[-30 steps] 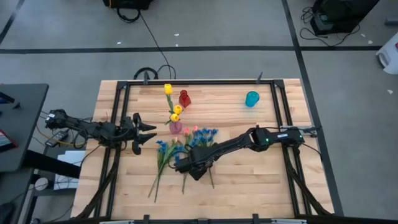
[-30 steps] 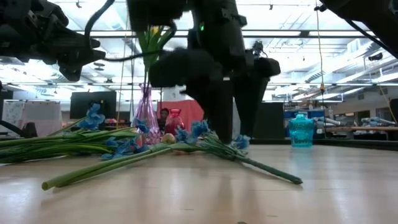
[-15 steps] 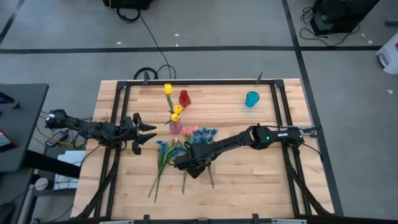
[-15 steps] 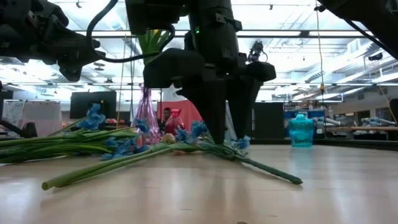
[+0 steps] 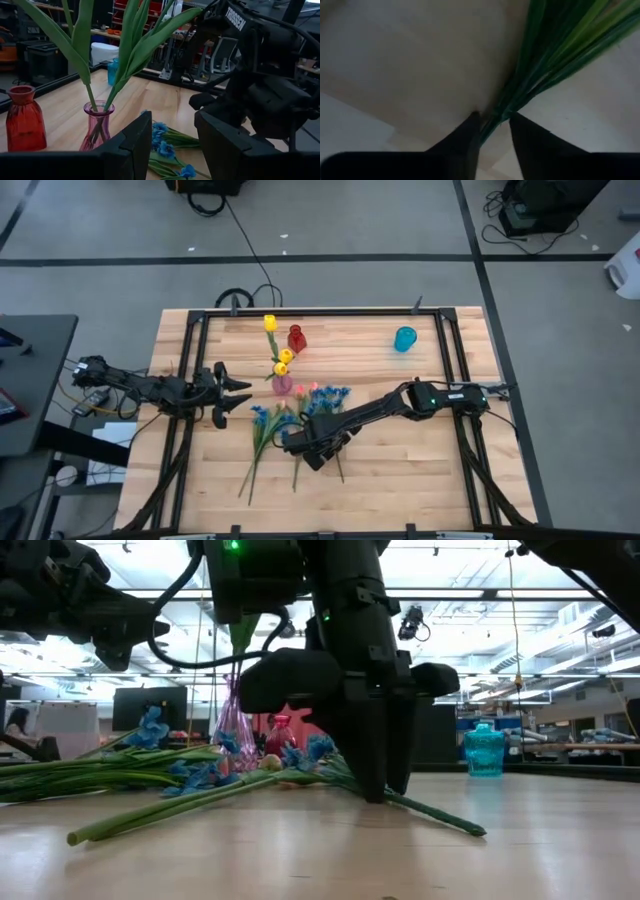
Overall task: Sort flowers into vase by color
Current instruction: Put the right blue lily into the red vase
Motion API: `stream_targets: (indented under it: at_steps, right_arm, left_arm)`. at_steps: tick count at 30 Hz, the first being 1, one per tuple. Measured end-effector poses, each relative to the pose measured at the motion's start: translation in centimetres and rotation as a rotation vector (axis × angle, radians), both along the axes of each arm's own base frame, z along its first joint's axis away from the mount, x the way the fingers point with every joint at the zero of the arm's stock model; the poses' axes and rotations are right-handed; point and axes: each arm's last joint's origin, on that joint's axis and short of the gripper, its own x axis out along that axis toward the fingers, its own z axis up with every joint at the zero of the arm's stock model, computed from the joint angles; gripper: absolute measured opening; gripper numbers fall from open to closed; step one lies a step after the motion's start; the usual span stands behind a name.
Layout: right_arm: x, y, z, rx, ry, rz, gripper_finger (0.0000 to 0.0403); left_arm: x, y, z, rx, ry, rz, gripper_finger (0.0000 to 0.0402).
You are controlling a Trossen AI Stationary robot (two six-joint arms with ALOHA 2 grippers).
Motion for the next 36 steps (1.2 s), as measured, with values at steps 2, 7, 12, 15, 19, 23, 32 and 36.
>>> stream_targets:
  at_steps: [2, 7, 12, 15, 19, 23, 32, 36]
  right_arm:
    - [0.1, 0.0, 0.0, 0.002, -0.005, -0.001, 0.0085]
    - [0.0, -0.1, -0.1, 0.008, 0.004, -0.003, 0.0013]
    - [-0.6, -0.4, -0.1, -0.011, 0.077, -0.007, 0.0018]
    - [-1.6, -0.7, 0.3, -0.048, 0.179, -0.001, 0.0007]
    - [-2.1, -0.9, 2.4, -0.036, 0.147, 0.024, 0.0005]
    - [-3.1, -2.0, 3.5, -0.08, 0.147, 0.044, 0.0002]
    - [-8.9, -6.3, 5.9, -0.157, 0.217, -0.033, 0.0001]
    - [-11.4, -7.6, 8.7, -0.222, 0.069, -0.027, 0.0001]
  left_arm:
    - [0.0, 0.0, 0.0, 0.0, 0.0, 0.0, 0.0163]
    - [0.0, 0.0, 0.0, 0.0, 0.0, 0.0, 0.0163]
    - [0.0, 0.0, 0.0, 0.0, 0.0, 0.0, 0.0163]
    - [0.0, 0.0, 0.0, 0.0, 0.001, 0.0, 0.0163]
    - [0.0, 0.0, 0.0, 0.008, 0.002, 0.0, 0.0163]
    - [0.0, 0.0, 0.1, 0.003, -0.009, 0.001, 0.0163]
    - [0.0, 0.0, 0.1, -0.003, -0.01, 0.003, 0.0163]
    - [0.0, 0.0, 0.1, -0.026, -0.009, 0.002, 0.0163]
